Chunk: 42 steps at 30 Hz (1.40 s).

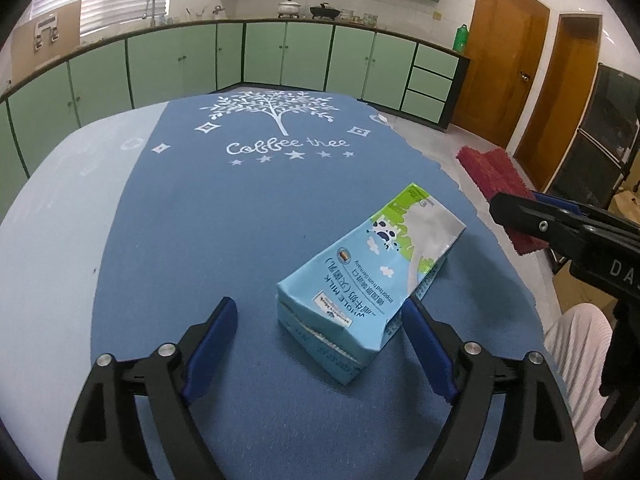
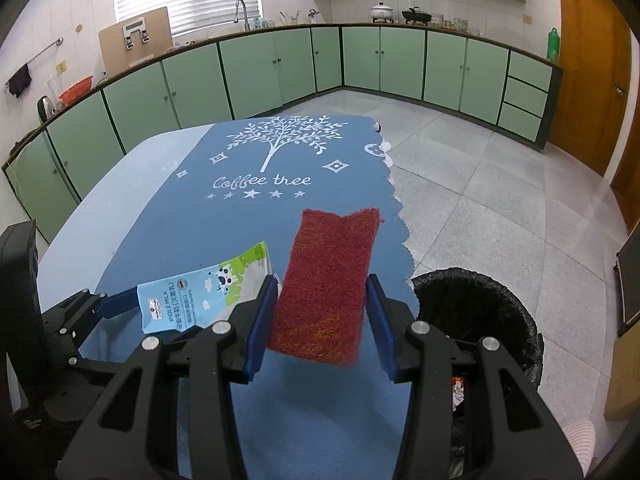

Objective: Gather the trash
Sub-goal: 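Close the left tool on the milk carton end and lift it while the right holds the pad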

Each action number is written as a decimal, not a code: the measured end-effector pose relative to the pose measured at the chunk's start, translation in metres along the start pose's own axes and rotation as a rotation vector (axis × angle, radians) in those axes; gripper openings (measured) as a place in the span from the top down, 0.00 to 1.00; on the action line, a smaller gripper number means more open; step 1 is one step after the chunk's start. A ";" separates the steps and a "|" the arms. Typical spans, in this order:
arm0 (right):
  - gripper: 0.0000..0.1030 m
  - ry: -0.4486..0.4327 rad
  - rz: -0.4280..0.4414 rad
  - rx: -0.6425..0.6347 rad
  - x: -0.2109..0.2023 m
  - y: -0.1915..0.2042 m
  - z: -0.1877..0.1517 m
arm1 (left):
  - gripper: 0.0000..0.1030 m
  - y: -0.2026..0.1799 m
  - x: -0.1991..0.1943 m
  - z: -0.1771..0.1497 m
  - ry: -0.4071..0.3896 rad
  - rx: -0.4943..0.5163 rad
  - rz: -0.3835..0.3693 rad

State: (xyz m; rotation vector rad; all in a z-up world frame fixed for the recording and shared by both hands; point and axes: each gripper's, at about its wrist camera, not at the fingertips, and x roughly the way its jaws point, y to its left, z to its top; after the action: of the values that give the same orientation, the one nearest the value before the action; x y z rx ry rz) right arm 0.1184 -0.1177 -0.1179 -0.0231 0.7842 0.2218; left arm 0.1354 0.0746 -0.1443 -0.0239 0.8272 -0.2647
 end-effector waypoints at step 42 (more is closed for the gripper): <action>0.58 0.013 -0.007 0.055 0.007 -0.025 -0.002 | 0.52 -0.009 0.011 0.016 -0.046 -0.074 0.056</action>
State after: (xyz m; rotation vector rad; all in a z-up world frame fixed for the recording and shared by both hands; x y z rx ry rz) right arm 0.1268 -0.1407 -0.1262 0.0247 0.8023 0.1931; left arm 0.1522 0.0620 -0.1399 -0.0755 0.7907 -0.1799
